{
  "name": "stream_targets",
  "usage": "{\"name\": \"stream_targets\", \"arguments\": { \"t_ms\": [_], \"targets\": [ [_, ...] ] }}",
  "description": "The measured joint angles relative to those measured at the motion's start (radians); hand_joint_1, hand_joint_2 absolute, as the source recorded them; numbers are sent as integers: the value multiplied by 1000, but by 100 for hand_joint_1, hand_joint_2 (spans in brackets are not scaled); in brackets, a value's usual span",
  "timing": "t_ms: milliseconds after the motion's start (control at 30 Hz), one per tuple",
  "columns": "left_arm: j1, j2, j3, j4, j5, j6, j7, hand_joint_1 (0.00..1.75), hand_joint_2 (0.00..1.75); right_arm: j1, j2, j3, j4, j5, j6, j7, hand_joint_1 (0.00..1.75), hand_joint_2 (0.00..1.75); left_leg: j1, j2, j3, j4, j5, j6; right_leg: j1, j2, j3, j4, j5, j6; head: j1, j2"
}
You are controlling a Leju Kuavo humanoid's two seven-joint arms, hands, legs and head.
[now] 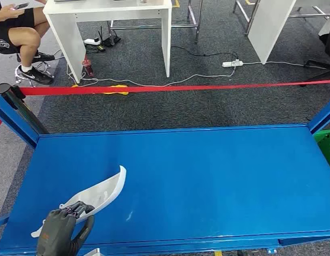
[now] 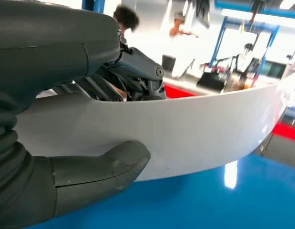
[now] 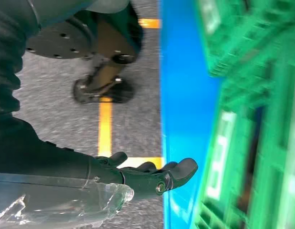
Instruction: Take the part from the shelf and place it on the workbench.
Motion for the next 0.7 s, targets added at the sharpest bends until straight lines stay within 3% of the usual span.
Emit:
{"name": "stream_targets", "arguments": {
  "t_ms": [233,367,433,500,533,567,600,667,700],
  "targets": [
    [2,0,-4,-4,-7,13,0,175,175,7,1,10,-12,-20,8,4,0,175,-1,0,0,0,0,1,-1,0,0,0,0,1,0,0],
    [13,15,-47,-43,-83,123,15,175,175,76,5,146,-92,-154,-95,71,0,175,-9,2,4,-11,11,27,-14,0,-6,9,-11,25,0,0],
    [15,18,-53,-54,-103,148,23,175,175,95,5,187,-110,-172,-146,91,0,175,-4,4,5,-20,19,36,-15,-1,-37,86,-68,31,2,0],
    [18,21,-57,-61,-114,164,26,175,175,110,5,220,-126,-182,-166,108,0,175,-3,7,3,-20,21,37,-16,-2,-85,218,-136,35,3,0],
    [19,22,-60,-62,-117,169,26,175,175,117,5,233,-132,-186,-167,114,0,175,-2,10,3,-20,22,36,-17,-2,-99,262,-149,37,3,0],
    [20,23,-63,-63,-119,174,26,175,175,124,6,244,-139,-191,-165,121,0,175,-1,13,2,-20,23,35,-18,-3,-98,271,-143,40,3,0],
    [20,23,-65,-63,-120,180,26,175,175,129,6,252,-145,-196,-161,127,0,175,0,15,2,-19,24,32,-20,-5,-77,238,-118,43,3,0],
    [21,23,-70,-64,-121,190,25,175,175,135,7,265,-160,-205,-154,139,0,175,3,20,1,-16,25,22,-22,-22,1,102,-61,51,3,0],
    [22,24,-72,-65,-121,193,25,175,175,135,8,271,-166,-208,-151,142,0,175,3,22,0,-14,27,15,-22,-28,33,46,-42,48,3,0]
  ]
}}
